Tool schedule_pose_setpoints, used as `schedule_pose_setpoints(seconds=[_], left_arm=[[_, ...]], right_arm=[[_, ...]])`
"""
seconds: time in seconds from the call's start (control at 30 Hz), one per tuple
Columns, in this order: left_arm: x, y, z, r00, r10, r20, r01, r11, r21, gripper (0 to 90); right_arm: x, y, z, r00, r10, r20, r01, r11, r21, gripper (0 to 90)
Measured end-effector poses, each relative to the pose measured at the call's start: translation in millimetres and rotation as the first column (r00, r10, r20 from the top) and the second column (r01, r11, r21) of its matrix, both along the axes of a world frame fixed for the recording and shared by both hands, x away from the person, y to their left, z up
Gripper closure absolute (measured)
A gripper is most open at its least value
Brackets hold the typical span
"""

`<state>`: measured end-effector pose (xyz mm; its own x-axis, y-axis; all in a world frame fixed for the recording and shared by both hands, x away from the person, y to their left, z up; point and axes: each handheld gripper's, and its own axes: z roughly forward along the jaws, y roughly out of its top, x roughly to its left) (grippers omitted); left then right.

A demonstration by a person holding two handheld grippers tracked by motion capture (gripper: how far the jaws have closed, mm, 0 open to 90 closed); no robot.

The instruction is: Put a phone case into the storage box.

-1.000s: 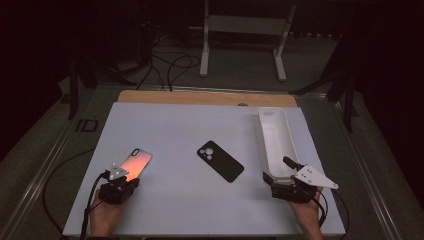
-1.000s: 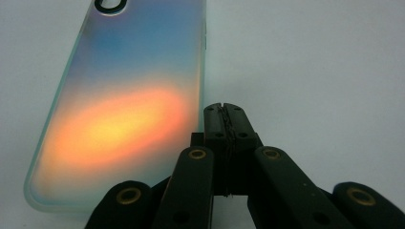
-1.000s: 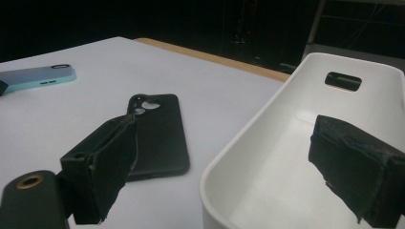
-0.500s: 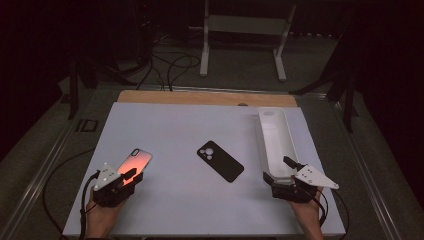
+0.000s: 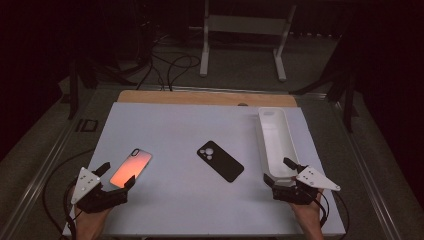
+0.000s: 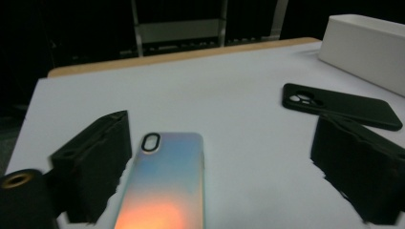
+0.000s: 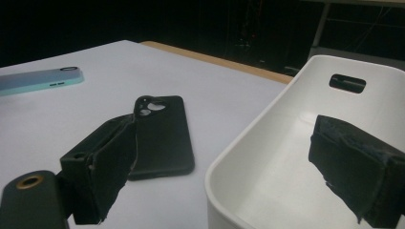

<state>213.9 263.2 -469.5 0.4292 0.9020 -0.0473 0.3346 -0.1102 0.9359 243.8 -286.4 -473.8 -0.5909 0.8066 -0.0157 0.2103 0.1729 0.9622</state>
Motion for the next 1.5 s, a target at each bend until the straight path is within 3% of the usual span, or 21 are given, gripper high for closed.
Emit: schedule_pose_setpoints(seconds=[0.17, 0.37, 0.57, 0.6, 0.87, 0.9, 0.93, 0.97, 1.2, 1.37, 1.5], left_arm=[[2.2, 0.8, 0.6, 0.9999, 0.007, -0.014, -0.007, 1.0, -0.002, 0.0], [5.1, 3.0, 2.3, 0.9989, 0.037, -0.029, -0.038, 0.9992, -0.016, 0.0], [14.6, 0.3, 2.9, 0.9944, 0.035, -0.099, -0.031, 0.9984, 0.047, 0.0], [19.7, -1.0, 2.3, 0.9913, 0.023, -0.13, -0.015, 0.9977, 0.066, 0.0], [39.3, -4.7, 0.0, 0.9785, 0.031, -0.204, -0.008, 0.9935, 0.113, 0.0], [45.6, -5.5, -1.2, 0.972, 0.035, -0.232, -0.005, 0.9916, 0.13, 0.0], [45.6, -5.5, -1.2, 0.972, 0.035, -0.232, -0.005, 0.9916, 0.13, 0.0], [54.5, -7.4, -4.0, 0.9629, 0.041, -0.267, 0.002, 0.9872, 0.159, 0.0], [79.1, -13.3, -18.7, 0.9288, 0.058, -0.366, 0.034, 0.9705, 0.239, 0.0], [88.2, -12.7, -27.2, 0.9008, 0.064, -0.429, 0.056, 0.9635, 0.262, 0.0], [91.6, -13.3, -32.7, 0.8841, 0.066, -0.463, 0.086, 0.9504, 0.299, 0.4]], right_arm=[[0.1, -0.3, -0.7, 1.0, 0.0, -0.001, 0.0, 1.0, 0.0, 9.4], [0.9, 0.0, -0.6, 1.0, 0.003, -0.001, -0.003, 1.0, -0.008, 9.3], [1.8, -0.9, 0.8, 1.0, 0.001, 0.001, -0.001, 1.0, -0.009, 9.4], [2.9, -0.8, 1.5, 1.0, 0.007, 0.007, -0.007, 0.9997, -0.024, 9.4], [6.0, -2.4, 0.7, 1.0, 0.008, 0.003, -0.008, 0.9994, -0.033, 9.4], [6.1, -2.8, 0.6, 1.0, 0.008, 0.003, -0.008, 0.9994, -0.034, 9.4], [6.4, -3.3, 0.2, 0.9999, 0.009, 0.003, -0.009, 0.9994, -0.032, 9.4], [6.4, -3.6, -0.1, 0.9999, 0.011, 0.002, -0.01, 0.9995, -0.031, 9.4], [5.7, -4.2, -2.5, 1.0, 0.008, -0.005, -0.008, 0.9994, -0.032, 9.4], [5.0, -5.3, -2.8, 1.0, 0.0, -0.005, 0.0, 0.9996, -0.027, 9.4], [5.0, -5.6, -3.0, 1.0, -0.001, -0.007, 0.001, 0.9996, -0.027, 9.4]])
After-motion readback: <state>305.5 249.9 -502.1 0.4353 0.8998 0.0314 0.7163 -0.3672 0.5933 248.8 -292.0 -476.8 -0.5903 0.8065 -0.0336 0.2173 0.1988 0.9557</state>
